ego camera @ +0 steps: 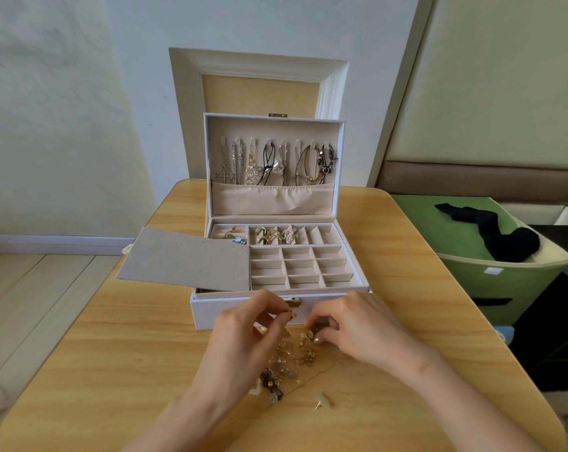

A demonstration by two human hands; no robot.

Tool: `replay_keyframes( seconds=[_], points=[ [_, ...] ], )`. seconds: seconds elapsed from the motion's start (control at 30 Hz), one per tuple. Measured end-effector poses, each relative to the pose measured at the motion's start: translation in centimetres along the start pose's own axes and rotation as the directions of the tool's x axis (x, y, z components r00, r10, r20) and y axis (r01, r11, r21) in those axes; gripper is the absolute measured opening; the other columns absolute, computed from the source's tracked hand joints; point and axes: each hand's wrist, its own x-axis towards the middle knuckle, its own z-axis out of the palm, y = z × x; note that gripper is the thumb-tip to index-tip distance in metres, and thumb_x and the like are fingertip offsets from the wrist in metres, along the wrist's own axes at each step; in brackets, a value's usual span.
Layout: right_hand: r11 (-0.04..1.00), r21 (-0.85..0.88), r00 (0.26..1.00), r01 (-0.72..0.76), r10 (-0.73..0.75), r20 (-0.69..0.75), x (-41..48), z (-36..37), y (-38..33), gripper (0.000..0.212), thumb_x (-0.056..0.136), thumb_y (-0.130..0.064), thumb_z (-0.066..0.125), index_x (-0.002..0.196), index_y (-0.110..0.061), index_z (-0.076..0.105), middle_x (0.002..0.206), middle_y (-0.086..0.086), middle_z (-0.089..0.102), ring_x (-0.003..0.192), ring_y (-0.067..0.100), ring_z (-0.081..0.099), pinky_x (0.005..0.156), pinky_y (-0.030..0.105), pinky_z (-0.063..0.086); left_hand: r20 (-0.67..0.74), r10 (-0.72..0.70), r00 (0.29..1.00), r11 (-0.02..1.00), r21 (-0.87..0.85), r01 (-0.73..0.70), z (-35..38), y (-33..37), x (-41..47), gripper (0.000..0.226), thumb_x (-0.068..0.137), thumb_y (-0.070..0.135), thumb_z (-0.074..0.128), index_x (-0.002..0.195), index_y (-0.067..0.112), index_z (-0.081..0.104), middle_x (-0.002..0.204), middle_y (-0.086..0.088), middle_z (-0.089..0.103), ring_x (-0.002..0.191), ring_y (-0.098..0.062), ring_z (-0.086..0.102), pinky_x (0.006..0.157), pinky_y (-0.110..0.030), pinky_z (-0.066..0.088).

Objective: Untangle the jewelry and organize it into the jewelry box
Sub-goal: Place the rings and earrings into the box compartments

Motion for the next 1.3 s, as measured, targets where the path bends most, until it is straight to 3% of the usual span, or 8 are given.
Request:
replay_keyframes(
  seconds=[0.23, 0.33, 0.43, 0.53, 0.67, 1.0, 1.13, 1.3],
  points=[
    [1.000, 0.006, 1.000, 0.009, -0.009, 0.000, -0.3, -0.5, -0.3, 0.012, 0.084, -0.033, 0.064, 0.094, -0.031, 0.069, 0.061, -0.012, 0.052, 0.063, 0.003, 0.045, 0.060, 0.020, 0.032, 0.143, -0.231, 0.962, 0.877, -0.399, 0.270, -0.3, 1.1, 0.2, 0.009, 0.090, 0.002, 0.055, 0.092, 0.005, 0.063, 0.081, -0.014, 0.068, 0.070, -0.020, 0.069, 0.059, -0.023, 0.053],
    [0.938, 0.346, 0.999, -0.001, 0.015, -0.039, -0.5, -1.4, -0.1, 0.006, 0.078, -0.020, 0.071, 0.079, -0.025, 0.067, 0.057, -0.013, 0.056, 0.053, 0.003, 0.048, 0.053, 0.012, 0.033, 0.192, -0.260, 0.946, 0.792, -0.519, 0.323, -0.5, 1.3, 0.4, 0.016, 0.089, 0.003, 0.054, 0.094, 0.006, 0.069, 0.083, -0.012, 0.067, 0.069, -0.021, 0.067, 0.062, -0.024, 0.053],
    [0.603, 0.797, 1.000, 0.022, -0.002, -0.026, -0.6, -2.5, 0.3, 0.008, 0.076, -0.010, 0.071, 0.079, -0.009, 0.063, 0.078, 0.003, 0.065, 0.064, 0.021, 0.062, 0.056, 0.024, 0.050, 0.242, -0.284, 0.928, 0.676, -0.636, 0.373, -1.0, 1.6, 1.0, 0.020, 0.080, 0.012, 0.058, 0.092, 0.002, 0.069, 0.080, -0.013, 0.067, 0.067, -0.019, 0.066, 0.063, -0.022, 0.054],
    [0.223, 0.975, 1.000, 0.000, 0.002, 0.000, -0.3, -2.7, 0.5, 0.011, 0.074, -0.004, 0.064, 0.080, 0.002, 0.056, 0.085, 0.017, 0.067, 0.071, 0.026, 0.067, 0.060, 0.032, 0.055, 0.287, -0.276, 0.917, 0.608, -0.687, 0.398, -1.8, 2.2, 2.0, 0.026, 0.073, 0.013, 0.061, 0.093, -0.004, 0.066, 0.073, -0.012, 0.066, 0.064, -0.016, 0.065, 0.064, -0.019, 0.054],
    [0.031, 0.998, 0.997, -0.058, 0.054, 0.056, 0.5, -2.5, 0.6, 0.016, 0.074, -0.001, 0.065, 0.087, 0.002, 0.056, 0.076, 0.019, 0.067, 0.063, 0.023, 0.067, 0.056, 0.028, 0.055, 0.287, -0.274, 0.918, 0.683, -0.614, 0.395, -2.6, 2.6, 3.8, 0.026, 0.069, 0.011, 0.063, 0.089, -0.005, 0.065, 0.068, -0.013, 0.067, 0.058, -0.014, 0.065, 0.058, -0.018, 0.054],
    [0.169, 0.983, 0.984, -0.075, 0.175, 0.045, 6.6, -4.9, 1.1, 0.012, 0.087, 0.005, 0.056, 0.096, 0.003, 0.064, 0.081, 0.017, 0.069, 0.068, 0.020, 0.069, 0.065, 0.025, 0.057, 0.226, -0.339, 0.913, 0.869, -0.298, 0.396, -3.4, 0.5, 11.7, 0.023, 0.093, 0.026, 0.053, 0.079, 0.007, 0.052, 0.081, -0.011, 0.074, 0.068, -0.019, 0.070, 0.061, -0.026, 0.055],
    [0.382, 0.913, 0.976, -0.142, 0.206, 0.066, 9.3, -4.5, 0.8, 0.008, 0.084, 0.003, 0.063, 0.092, 0.003, 0.064, 0.077, 0.015, 0.067, 0.062, 0.017, 0.068, 0.061, 0.024, 0.058, 0.116, -0.233, 0.966, 0.971, 0.084, 0.224, -3.6, -1.5, 13.5, 0.016, 0.085, 0.024, 0.065, 0.072, 0.014, 0.063, 0.073, -0.004, 0.067, 0.065, -0.013, 0.055, 0.065, -0.027, 0.043],
    [0.606, 0.781, 0.979, -0.152, 0.200, 0.036, 11.6, -3.4, 0.5, 0.011, 0.078, 0.004, 0.069, 0.074, -0.005, 0.065, 0.069, 0.010, 0.067, 0.060, 0.015, 0.065, 0.055, 0.020, 0.055, 0.112, -0.156, 0.981, 0.927, 0.358, 0.107, -3.9, -2.7, 14.0, 0.015, 0.079, 0.025, 0.073, 0.067, 0.019, 0.065, 0.068, 0.000, 0.066, 0.066, -0.011, 0.055, 0.065, -0.025, 0.041]
  ],
)
